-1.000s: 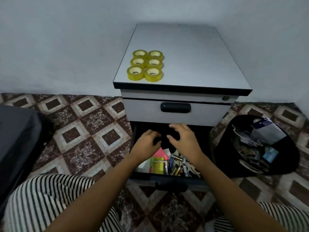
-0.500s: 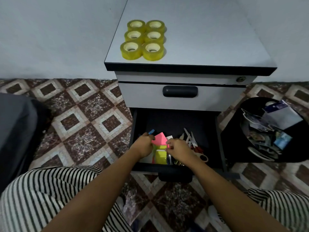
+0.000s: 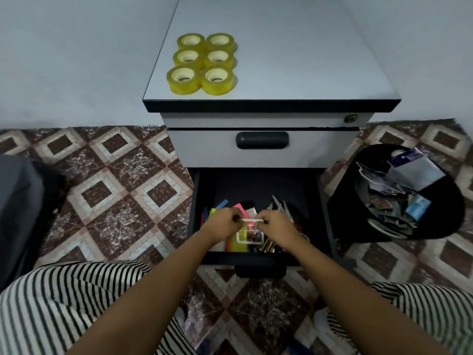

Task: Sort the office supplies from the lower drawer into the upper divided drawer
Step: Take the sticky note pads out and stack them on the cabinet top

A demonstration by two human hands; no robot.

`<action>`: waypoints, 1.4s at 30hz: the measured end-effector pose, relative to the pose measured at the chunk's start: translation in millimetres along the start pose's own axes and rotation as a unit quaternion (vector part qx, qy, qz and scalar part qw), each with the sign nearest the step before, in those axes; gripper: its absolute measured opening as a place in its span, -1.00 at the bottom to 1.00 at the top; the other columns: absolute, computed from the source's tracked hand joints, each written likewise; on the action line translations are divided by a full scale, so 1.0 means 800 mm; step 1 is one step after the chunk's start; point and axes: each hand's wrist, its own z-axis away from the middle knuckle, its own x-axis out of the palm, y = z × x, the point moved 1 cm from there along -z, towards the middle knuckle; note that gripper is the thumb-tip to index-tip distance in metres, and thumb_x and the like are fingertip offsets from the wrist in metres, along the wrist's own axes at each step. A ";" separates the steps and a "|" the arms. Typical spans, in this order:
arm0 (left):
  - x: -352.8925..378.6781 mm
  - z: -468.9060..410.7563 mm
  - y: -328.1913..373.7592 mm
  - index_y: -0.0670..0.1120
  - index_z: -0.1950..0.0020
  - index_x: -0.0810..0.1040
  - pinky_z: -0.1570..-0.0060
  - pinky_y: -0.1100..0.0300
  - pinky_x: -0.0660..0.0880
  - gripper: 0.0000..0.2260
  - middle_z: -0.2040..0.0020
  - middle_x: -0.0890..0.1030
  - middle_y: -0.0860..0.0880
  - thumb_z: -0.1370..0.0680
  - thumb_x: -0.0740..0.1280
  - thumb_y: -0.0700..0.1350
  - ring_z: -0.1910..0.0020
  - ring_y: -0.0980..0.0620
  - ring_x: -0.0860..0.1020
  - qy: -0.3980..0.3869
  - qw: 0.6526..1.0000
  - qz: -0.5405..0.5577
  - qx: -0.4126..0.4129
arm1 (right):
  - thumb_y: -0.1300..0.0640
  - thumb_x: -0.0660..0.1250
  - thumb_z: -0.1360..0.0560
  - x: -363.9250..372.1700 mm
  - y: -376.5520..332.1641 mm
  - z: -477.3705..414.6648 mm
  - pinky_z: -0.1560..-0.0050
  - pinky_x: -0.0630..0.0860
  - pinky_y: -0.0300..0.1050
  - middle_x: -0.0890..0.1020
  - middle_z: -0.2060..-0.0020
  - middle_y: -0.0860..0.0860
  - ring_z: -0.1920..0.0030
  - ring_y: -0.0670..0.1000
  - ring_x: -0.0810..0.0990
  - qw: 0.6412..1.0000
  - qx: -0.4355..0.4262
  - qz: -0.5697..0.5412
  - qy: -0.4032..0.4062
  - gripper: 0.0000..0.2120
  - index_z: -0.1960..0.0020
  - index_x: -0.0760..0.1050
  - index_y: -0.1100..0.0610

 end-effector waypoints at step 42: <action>0.070 -0.088 0.218 -0.11 -0.37 0.41 -0.32 0.10 0.32 -0.66 -0.33 0.36 -0.11 -0.59 0.22 -0.13 -0.32 -0.07 0.35 0.008 0.982 -0.017 0.186 | 0.12 0.26 -0.55 -0.197 0.135 0.059 -0.19 0.36 -0.10 0.44 -0.32 0.18 -0.30 0.15 0.42 0.966 0.144 -0.004 0.213 -0.54 -0.41 0.31 0.23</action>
